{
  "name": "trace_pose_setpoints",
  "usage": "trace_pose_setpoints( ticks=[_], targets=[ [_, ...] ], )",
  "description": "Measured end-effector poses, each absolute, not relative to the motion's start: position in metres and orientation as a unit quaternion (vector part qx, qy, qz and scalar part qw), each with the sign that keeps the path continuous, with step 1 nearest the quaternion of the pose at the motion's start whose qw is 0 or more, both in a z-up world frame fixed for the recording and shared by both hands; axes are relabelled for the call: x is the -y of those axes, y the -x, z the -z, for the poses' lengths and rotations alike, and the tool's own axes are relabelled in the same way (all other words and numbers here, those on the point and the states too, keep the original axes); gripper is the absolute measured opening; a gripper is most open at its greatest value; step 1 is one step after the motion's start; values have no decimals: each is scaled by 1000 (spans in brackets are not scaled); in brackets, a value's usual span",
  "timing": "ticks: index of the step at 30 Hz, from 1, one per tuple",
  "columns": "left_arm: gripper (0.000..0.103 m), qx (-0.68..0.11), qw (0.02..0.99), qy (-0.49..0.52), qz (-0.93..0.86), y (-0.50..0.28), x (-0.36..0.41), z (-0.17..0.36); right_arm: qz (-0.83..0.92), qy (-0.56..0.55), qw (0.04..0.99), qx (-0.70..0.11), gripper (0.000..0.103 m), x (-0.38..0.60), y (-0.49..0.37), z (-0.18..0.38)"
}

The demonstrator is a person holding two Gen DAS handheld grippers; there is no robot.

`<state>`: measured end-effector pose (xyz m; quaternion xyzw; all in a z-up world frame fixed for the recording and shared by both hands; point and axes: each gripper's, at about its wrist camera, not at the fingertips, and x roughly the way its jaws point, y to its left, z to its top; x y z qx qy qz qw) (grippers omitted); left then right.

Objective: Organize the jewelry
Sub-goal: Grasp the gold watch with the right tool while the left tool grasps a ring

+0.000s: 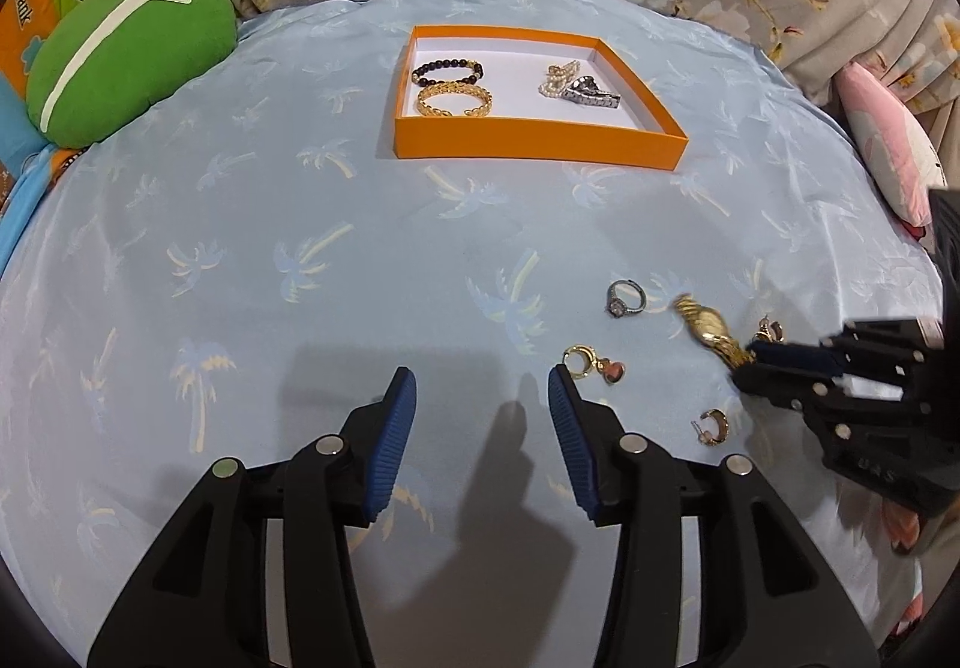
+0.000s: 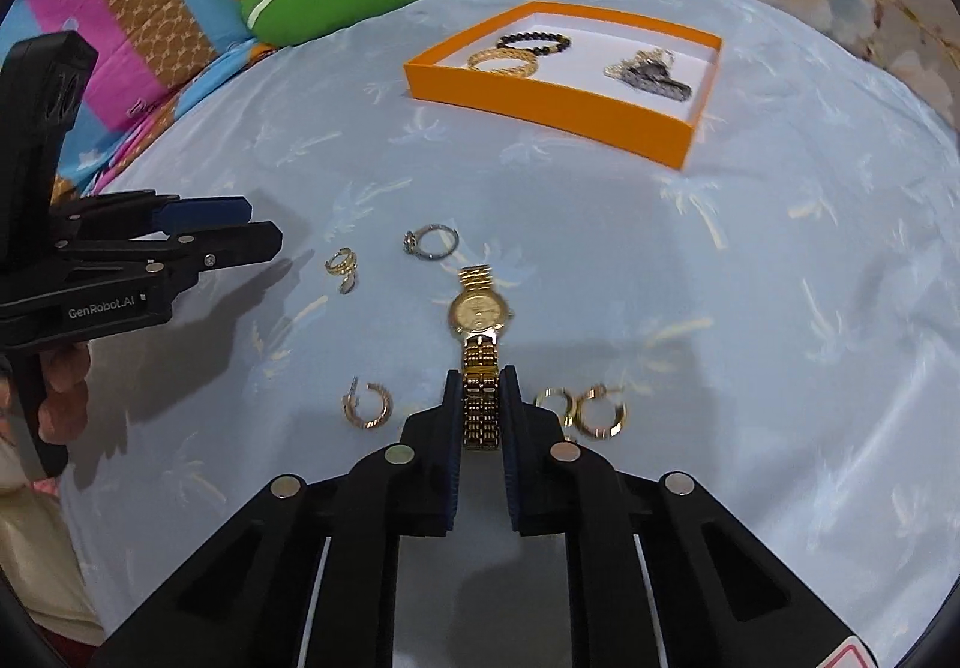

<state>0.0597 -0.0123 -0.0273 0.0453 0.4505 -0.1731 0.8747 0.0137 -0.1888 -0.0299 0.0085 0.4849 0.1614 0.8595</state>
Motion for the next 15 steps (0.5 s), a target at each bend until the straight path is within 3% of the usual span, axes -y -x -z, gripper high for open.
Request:
trace_pose_setpoints(
  ticks=[15],
  targets=[
    [45,-456,868,-45,192,-53,32,30,-96,-50,874,-474,15,174,7,31]
  ],
)
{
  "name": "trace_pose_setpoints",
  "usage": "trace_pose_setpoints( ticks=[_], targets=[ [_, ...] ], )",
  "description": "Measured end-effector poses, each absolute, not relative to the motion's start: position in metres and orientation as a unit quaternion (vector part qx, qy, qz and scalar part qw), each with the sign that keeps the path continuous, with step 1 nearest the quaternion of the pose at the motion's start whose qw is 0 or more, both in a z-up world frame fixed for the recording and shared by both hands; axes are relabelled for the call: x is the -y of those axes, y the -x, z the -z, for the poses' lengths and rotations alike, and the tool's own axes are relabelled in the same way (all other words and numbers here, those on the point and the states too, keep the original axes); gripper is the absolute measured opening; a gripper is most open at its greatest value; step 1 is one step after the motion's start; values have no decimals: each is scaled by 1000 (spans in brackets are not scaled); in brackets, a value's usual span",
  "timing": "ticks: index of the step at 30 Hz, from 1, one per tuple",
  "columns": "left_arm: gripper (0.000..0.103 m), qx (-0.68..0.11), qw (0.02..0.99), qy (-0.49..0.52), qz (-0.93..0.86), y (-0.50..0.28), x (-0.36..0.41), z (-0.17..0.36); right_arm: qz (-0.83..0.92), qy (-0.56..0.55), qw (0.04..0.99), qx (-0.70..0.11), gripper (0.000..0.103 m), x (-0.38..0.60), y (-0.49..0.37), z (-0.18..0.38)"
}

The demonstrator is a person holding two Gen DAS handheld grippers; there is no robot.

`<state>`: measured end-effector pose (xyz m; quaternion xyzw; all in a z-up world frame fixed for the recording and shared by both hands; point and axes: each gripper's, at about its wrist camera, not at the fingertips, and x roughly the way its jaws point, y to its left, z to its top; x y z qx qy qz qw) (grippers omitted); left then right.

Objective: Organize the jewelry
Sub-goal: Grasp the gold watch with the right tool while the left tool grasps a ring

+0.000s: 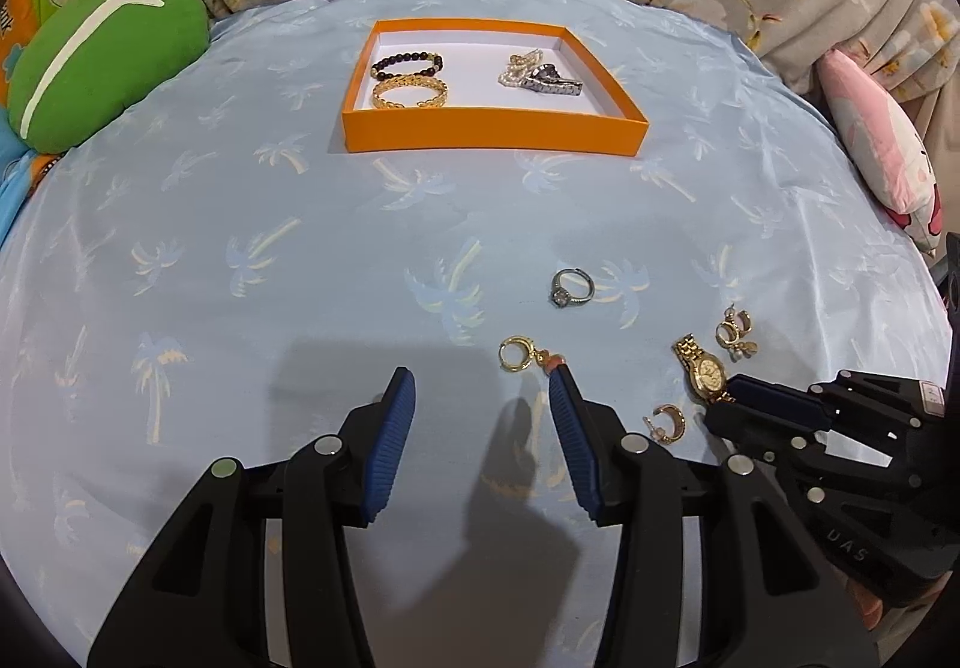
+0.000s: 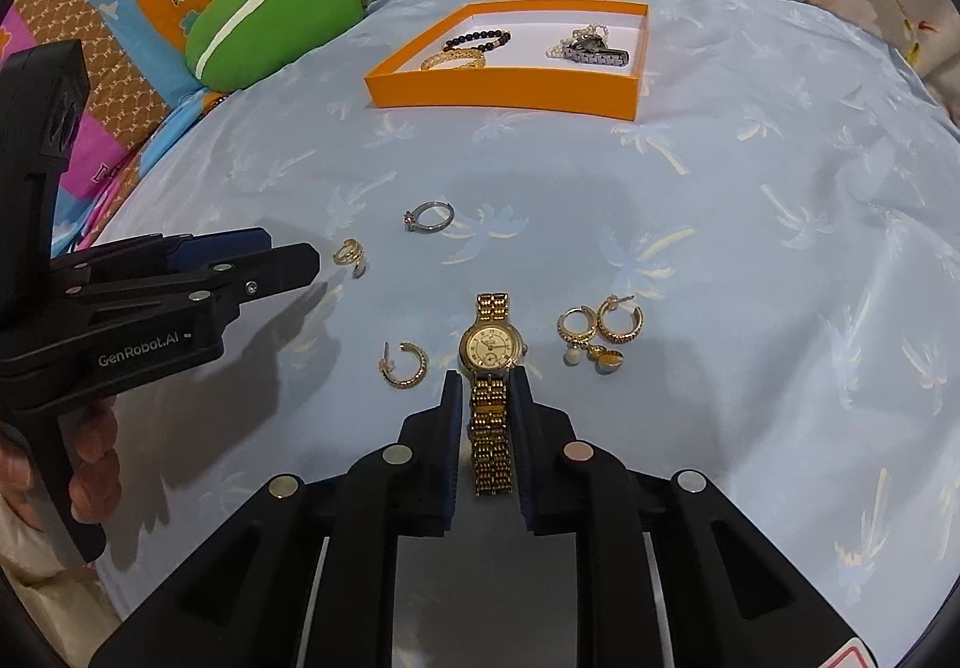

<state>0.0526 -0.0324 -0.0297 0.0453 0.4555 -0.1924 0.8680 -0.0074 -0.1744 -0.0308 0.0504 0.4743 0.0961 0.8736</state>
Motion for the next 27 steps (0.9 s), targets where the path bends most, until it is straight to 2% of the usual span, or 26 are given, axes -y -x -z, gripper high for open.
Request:
trace_pose_setpoints(
  ticks=[1,3,10,24,25,26,27],
  targets=[
    [45,-457,868,-43,192,-53,32,30,-91,-49,875,-473,12,175,8,31],
    [45,-459,867,-41,192,-54,31,31,-89,-59,875,-472,12,178,10,31],
    [45,-459,866,-33,196,-61,34,28,-71,-94,878,-464,11,192,28,23],
    [44,-457,857,-63,230,-86,88,41,-52,-148,876,-456,11,206,29,8],
    [39,-454,859,-67,228,-86,89,42,-52,-149,875,-457,11,206,28,8],
    [29,-451,861,-69,227,-85,89,42,-52,-149,875,-457,11,206,28,8],
    [25,-448,862,-71,225,-86,88,42,-52,-148,875,-459,11,206,27,9]
  ],
)
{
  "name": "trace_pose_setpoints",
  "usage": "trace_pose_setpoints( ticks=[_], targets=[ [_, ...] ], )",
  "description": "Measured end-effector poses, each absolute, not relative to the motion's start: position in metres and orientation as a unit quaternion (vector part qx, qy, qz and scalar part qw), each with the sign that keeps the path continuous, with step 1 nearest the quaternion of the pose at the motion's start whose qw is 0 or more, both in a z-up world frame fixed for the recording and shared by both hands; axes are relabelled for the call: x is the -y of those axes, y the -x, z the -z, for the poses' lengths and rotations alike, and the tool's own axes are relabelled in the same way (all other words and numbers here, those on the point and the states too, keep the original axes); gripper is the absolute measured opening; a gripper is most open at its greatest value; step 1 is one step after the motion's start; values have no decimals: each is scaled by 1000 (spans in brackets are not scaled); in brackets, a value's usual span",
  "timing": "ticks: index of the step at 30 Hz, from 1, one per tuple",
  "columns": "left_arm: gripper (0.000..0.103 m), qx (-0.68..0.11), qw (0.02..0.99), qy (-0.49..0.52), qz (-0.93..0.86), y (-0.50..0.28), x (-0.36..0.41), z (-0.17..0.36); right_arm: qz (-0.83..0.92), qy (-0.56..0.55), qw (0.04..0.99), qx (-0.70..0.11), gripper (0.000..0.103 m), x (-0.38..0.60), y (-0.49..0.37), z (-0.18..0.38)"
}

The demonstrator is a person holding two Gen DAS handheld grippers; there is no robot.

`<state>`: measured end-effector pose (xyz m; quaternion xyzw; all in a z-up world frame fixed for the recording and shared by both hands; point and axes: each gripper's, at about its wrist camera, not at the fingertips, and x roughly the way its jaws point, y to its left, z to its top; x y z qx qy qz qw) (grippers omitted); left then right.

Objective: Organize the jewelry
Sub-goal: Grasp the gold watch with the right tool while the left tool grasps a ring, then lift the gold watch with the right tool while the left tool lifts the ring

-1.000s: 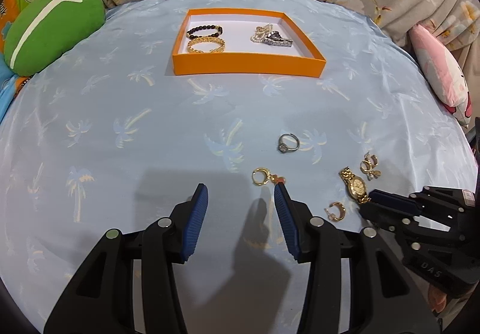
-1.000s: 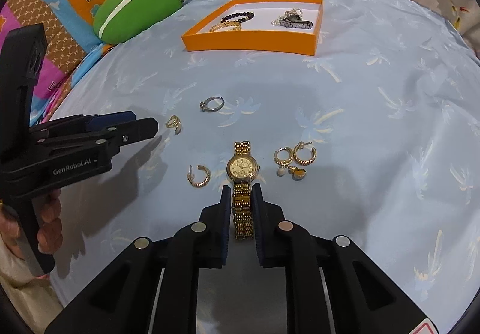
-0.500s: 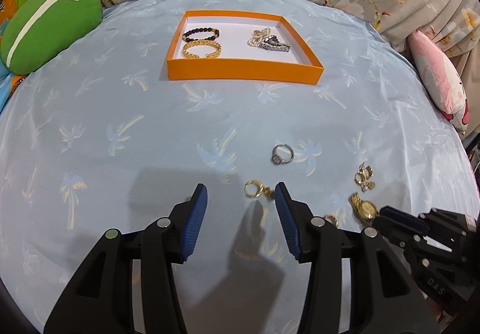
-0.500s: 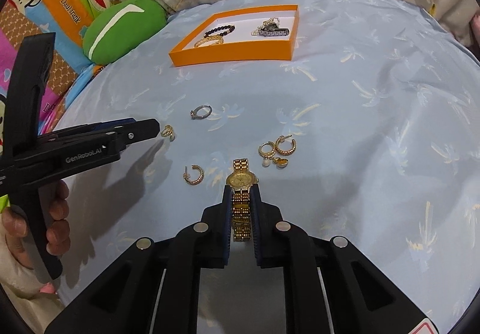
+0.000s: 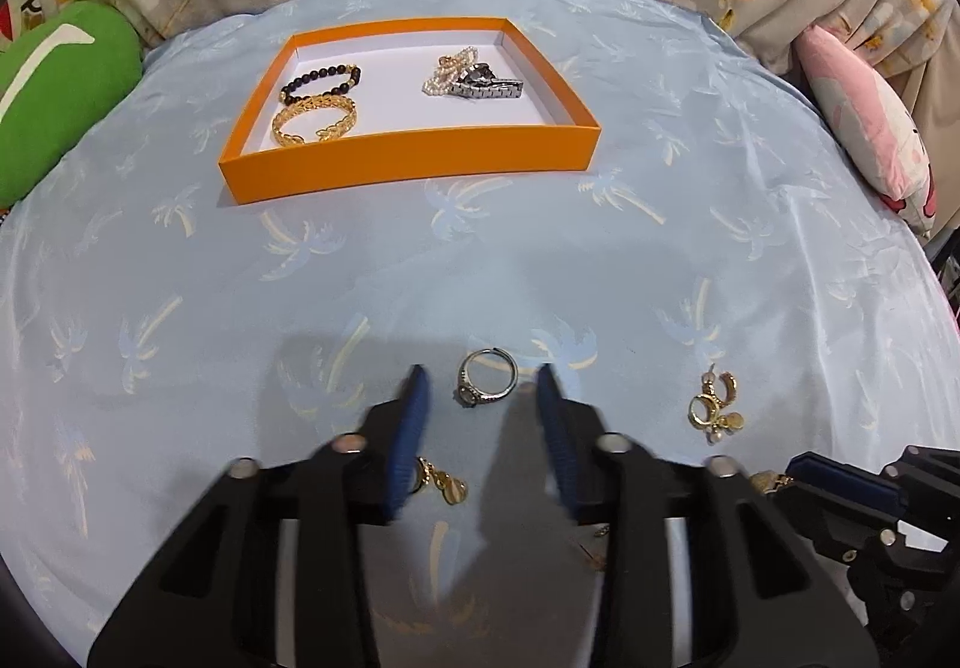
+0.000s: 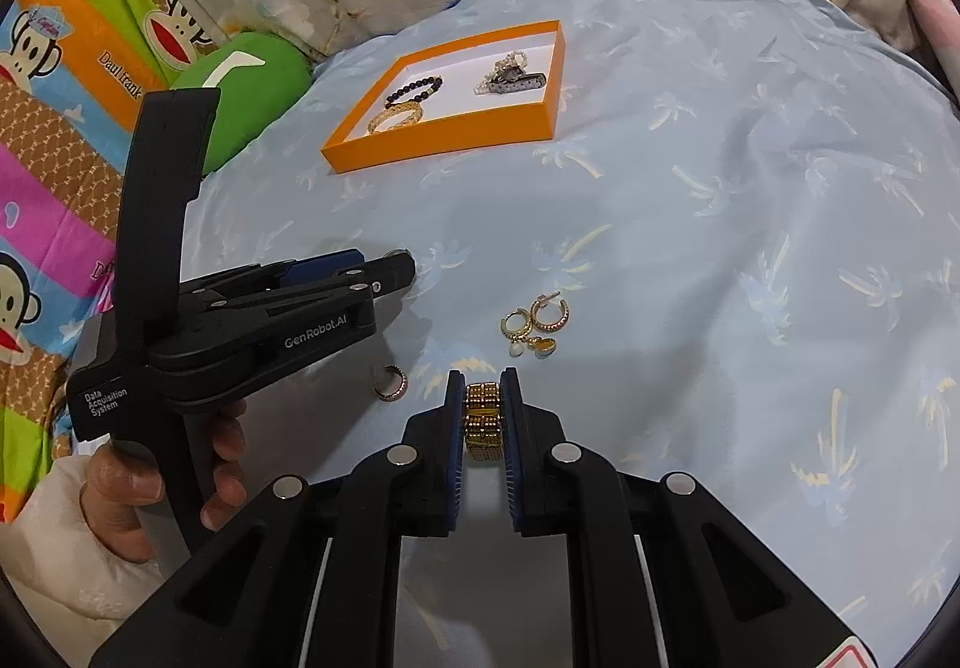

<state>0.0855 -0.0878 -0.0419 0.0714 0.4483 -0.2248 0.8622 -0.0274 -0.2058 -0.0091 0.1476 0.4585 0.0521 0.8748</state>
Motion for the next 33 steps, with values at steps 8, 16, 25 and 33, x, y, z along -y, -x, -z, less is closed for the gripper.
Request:
trace_pose_setpoints(
  ticks=[8,16,25,33],
  targets=[
    [8,-450,857,-66,241,-79,79,42,-49,-128,870,-475,12,202,31,19],
    [8,-452,857,-52,240,-71,67,37,-45,-107,870,-479,13,197,36,28],
    [8,-448,861,-41,239,-69,57,27,-36,-80,875,-475,15,187,29,31],
    [8,-441,865,-36,236,-67,52,19,-32,-97,886,-453,11,187,28,18]
  ],
)
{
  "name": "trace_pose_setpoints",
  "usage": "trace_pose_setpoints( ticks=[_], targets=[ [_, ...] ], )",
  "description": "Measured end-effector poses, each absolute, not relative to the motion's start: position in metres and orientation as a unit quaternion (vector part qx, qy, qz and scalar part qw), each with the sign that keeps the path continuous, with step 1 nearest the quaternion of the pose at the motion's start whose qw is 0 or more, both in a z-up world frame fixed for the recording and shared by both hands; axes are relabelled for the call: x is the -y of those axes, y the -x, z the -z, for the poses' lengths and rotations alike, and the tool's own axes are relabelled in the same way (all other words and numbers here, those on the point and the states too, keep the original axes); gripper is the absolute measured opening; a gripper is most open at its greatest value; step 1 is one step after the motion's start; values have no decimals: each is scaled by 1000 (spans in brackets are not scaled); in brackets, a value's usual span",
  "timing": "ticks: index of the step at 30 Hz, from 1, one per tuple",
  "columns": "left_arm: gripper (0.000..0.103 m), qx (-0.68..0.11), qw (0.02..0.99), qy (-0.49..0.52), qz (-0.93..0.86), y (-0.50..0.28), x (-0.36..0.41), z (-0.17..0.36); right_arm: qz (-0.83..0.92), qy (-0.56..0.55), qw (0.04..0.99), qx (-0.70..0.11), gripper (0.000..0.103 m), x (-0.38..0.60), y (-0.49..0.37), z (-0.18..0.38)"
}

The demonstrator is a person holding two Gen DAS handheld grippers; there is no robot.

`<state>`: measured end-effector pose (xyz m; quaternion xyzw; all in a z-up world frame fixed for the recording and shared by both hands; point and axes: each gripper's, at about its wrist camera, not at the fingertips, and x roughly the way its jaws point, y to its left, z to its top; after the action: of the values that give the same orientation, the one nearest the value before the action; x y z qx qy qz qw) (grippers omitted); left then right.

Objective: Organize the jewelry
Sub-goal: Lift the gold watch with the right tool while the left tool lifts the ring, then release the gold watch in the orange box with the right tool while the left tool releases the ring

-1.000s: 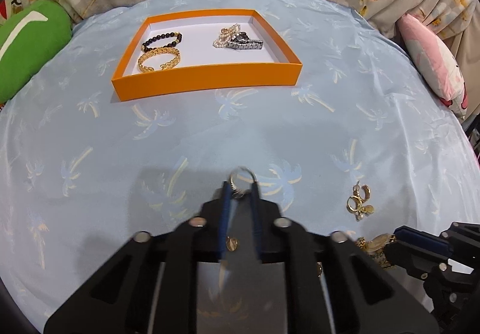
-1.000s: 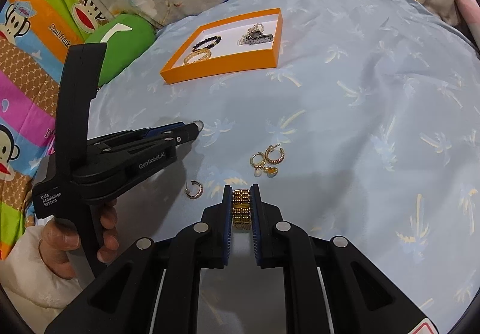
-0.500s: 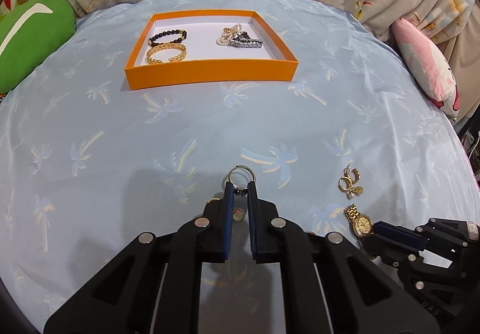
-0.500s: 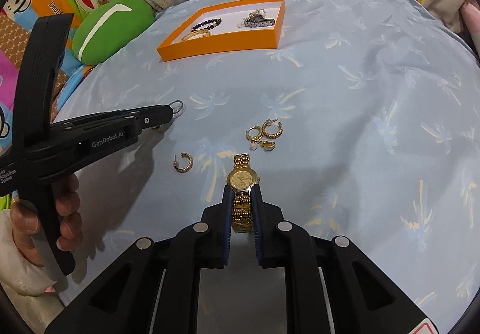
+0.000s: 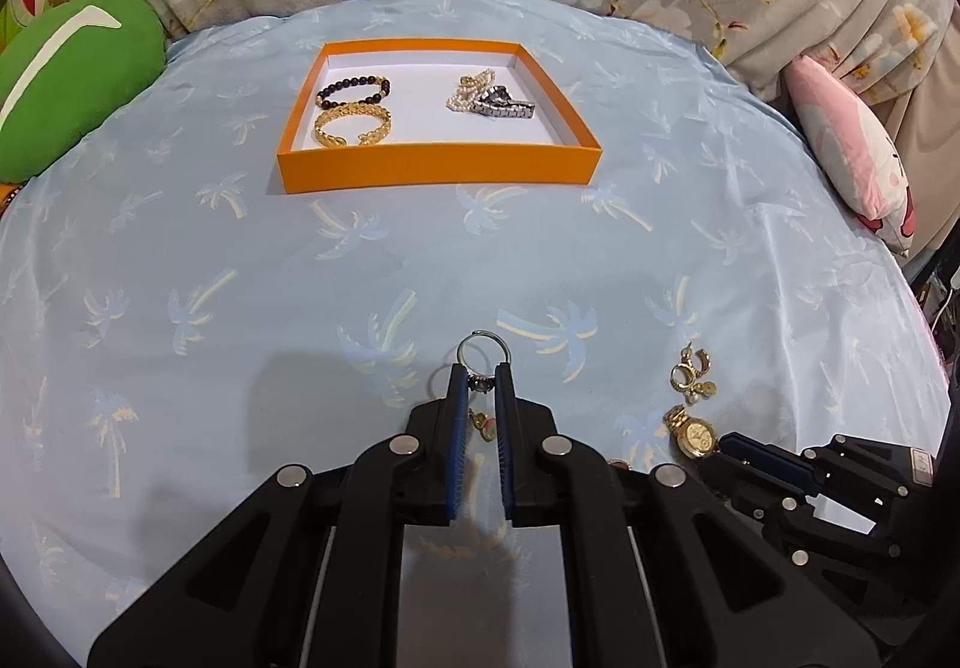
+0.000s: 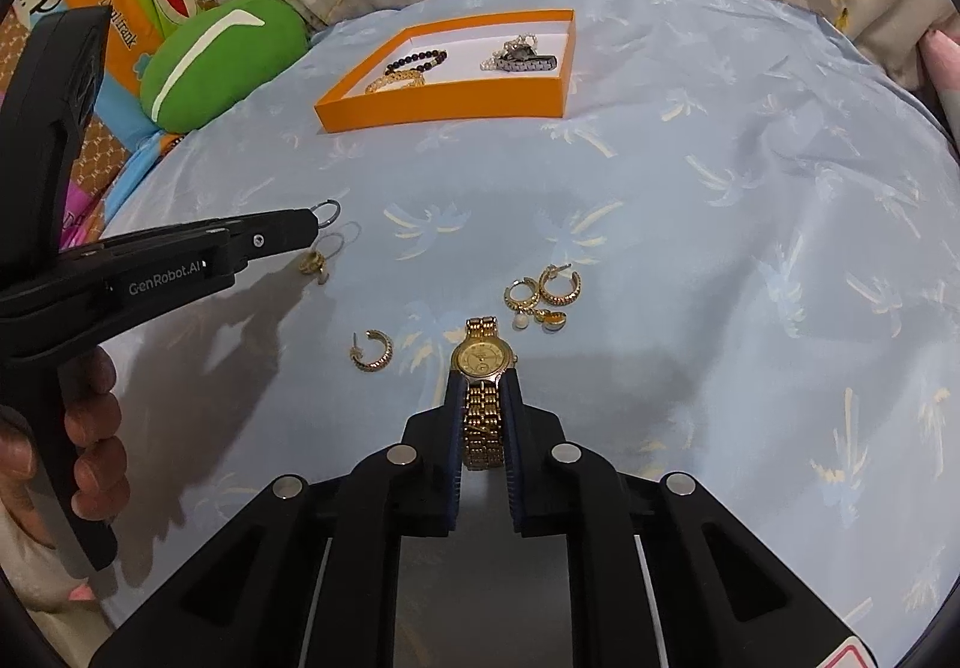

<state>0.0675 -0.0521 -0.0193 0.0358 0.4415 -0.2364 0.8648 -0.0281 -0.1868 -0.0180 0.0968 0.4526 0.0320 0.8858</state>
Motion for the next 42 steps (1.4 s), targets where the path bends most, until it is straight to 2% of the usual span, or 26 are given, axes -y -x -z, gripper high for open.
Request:
trace_pose_setpoints(
  ticks=[7,17,24,33,34,36,37,38,42],
  targets=[
    [8,-423,876,-22,232,-84,47,-5,-40,-114,906,-407,11,196,1,-25],
    [8,-382,899,-11,213,-158,54,-41,-42,-112,931,-346,11,211,-105,-71],
    [8,-380,903,-12,199,-217,75,-30,-36,-112,929,-351,11,212,-175,-49],
    [9,-412,891,-23,188,-249,96,14,-19,-94,915,-392,12,210,-203,3],
    [12,-412,892,-23,187,-249,96,16,-15,-89,915,-394,13,209,-201,6],
    [32,-414,892,-26,178,-248,94,18,-10,-89,916,-390,13,211,-193,8],
    [50,-411,895,-23,174,-246,91,17,-9,-91,917,-388,13,212,-188,7],
    [59,-405,899,-18,168,-242,87,15,-6,-93,920,-381,14,213,-181,3],
    [60,-385,907,-3,168,-222,67,-4,0,-105,927,-360,21,219,-147,-15]
  ],
)
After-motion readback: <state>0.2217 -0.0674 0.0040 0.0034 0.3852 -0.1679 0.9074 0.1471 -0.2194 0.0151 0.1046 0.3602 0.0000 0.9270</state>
